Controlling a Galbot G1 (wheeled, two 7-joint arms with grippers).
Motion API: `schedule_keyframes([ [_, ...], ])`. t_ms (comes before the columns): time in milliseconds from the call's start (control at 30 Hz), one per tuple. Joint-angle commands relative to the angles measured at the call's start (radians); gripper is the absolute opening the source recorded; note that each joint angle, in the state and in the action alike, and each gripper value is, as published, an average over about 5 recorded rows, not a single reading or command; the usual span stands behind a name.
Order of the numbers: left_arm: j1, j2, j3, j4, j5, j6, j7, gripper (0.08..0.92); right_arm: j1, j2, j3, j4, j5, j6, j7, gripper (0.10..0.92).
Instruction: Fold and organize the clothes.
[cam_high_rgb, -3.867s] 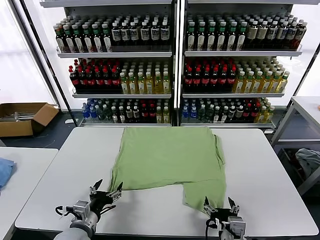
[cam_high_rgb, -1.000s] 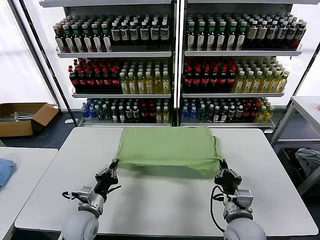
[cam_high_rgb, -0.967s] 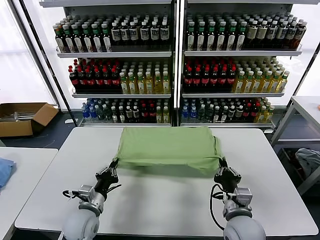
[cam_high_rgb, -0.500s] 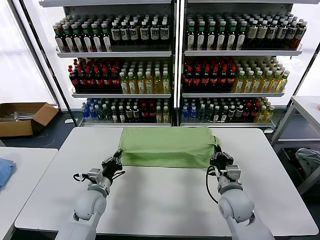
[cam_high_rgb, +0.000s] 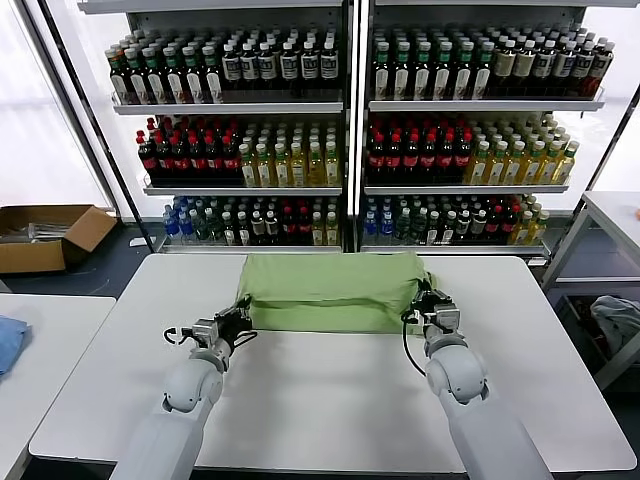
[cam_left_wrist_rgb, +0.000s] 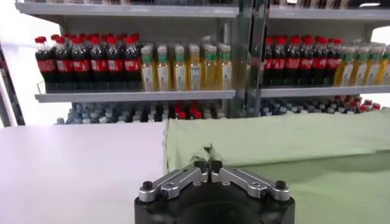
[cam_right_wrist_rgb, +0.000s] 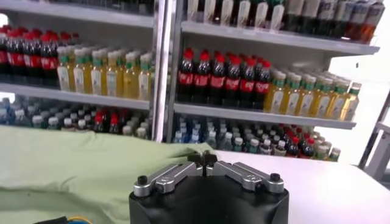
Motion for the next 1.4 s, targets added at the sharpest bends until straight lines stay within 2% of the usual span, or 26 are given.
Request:
schedule_keyframes([
  [33,-0.08,0.012,0.034,0.055,-0.002,0.028,-0.007,0.19,0.076,0.056,-0.002,-0.093,0.094,-0.014,0.055,0.286],
  [267,-0.048,0.014,0.012,-0.023,-0.009,0.069,-0.034,0.39,0.088,0.101,0.013,-0.044,0.187,0.004,0.145,0.494],
  [567,0.099,0.029,-0.017,-0.228,-0.004,0.132,-0.056,0.65,0.0,0.058,0.055,0.193,0.26,-0.031,0.225,0.751],
  [667,0.137,0.036,-0.03,-0.258,-0.002,0.133,-0.055,0.736,-0.059,0.023,0.066,0.256,0.261,-0.047,0.229,0.806],
  [733,0.153,0.038,-0.039,-0.267,0.0,0.132,-0.054,0.785,-0.088,0.01,0.074,0.28,0.264,-0.048,0.233,0.817],
  [833,0.168,0.039,-0.045,-0.278,0.001,0.132,-0.053,0.817,-0.124,0.005,0.09,0.307,0.264,-0.055,0.245,0.822],
  [1000,0.178,0.042,-0.048,-0.279,0.003,0.14,-0.051,0.822,-0.229,-0.022,0.105,0.355,0.243,-0.1,0.25,0.823],
  [1400,0.147,0.057,-0.046,-0.248,0.006,0.177,-0.061,0.823,-0.279,-0.065,0.107,0.334,0.23,-0.158,0.212,0.823],
])
